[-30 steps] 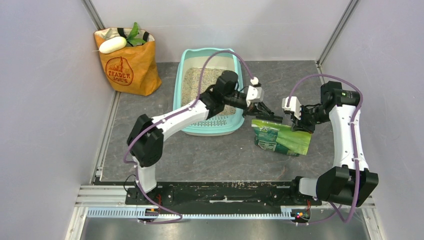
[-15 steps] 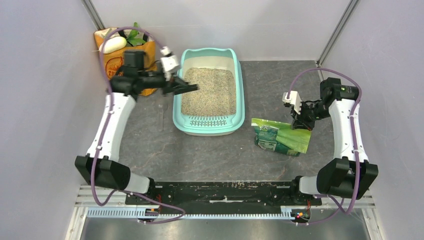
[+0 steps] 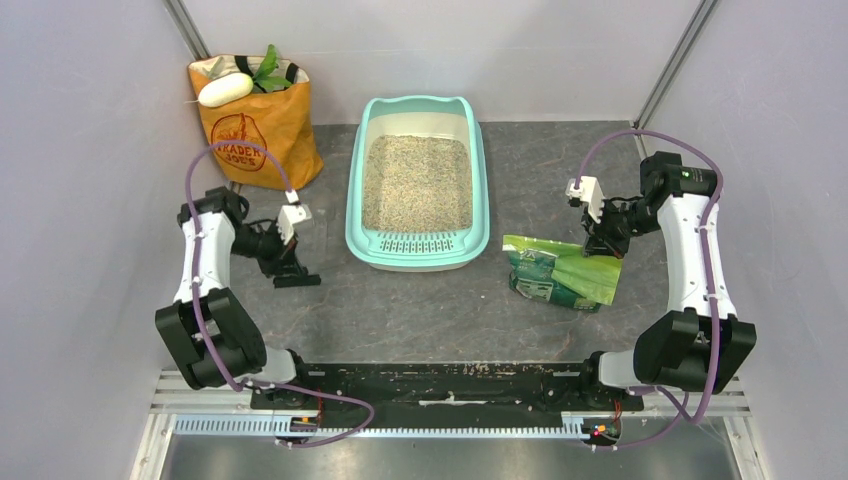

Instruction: Fill the litter box with clean litter

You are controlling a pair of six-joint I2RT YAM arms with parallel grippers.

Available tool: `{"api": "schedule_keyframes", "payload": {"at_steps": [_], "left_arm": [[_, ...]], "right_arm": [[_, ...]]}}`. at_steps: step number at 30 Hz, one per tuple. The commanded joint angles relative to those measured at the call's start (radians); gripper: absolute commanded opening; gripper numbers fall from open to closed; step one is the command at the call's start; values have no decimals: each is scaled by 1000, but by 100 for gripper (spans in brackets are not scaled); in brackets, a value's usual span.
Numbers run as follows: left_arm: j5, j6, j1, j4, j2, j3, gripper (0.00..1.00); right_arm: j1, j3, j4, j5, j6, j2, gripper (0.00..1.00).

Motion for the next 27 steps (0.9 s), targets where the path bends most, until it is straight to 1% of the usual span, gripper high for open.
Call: {"api": "schedule_keyframes", "payload": {"at_steps": [1,4,7,9,12,15,17,19,23,25,27], "left_arm": [[-17,96,-16,110,-26,-132,2],[-23,82,-20,197,3,-182,2],[-20,75,-20,240,31,-207,2],[-24,94,-23,259,40,-228,6],[-51,100,-24,303,49,-261,22],[-66,113,-25,317,49,-283,43],[-68,111,-24,331,38,-294,50],[-63,113,-25,332,23,-297,59],[-32,134,-25,278,-18,-250,65],[34,131,-27,235,-67,-195,74],[102,89,-59,223,-131,-142,78]], "right_arm": [[4,9,16,-14,7,11,0],[4,12,17,-13,19,21,0],[4,19,15,-15,25,31,0],[5,21,16,-17,24,37,0],[4,25,9,-16,21,46,0],[4,33,-3,-15,20,56,0],[5,36,-5,-11,24,59,0],[4,33,-4,-9,23,58,0],[4,31,-2,-8,27,61,0],[4,42,-3,-10,47,71,0],[4,58,-8,-11,76,85,0]]}}
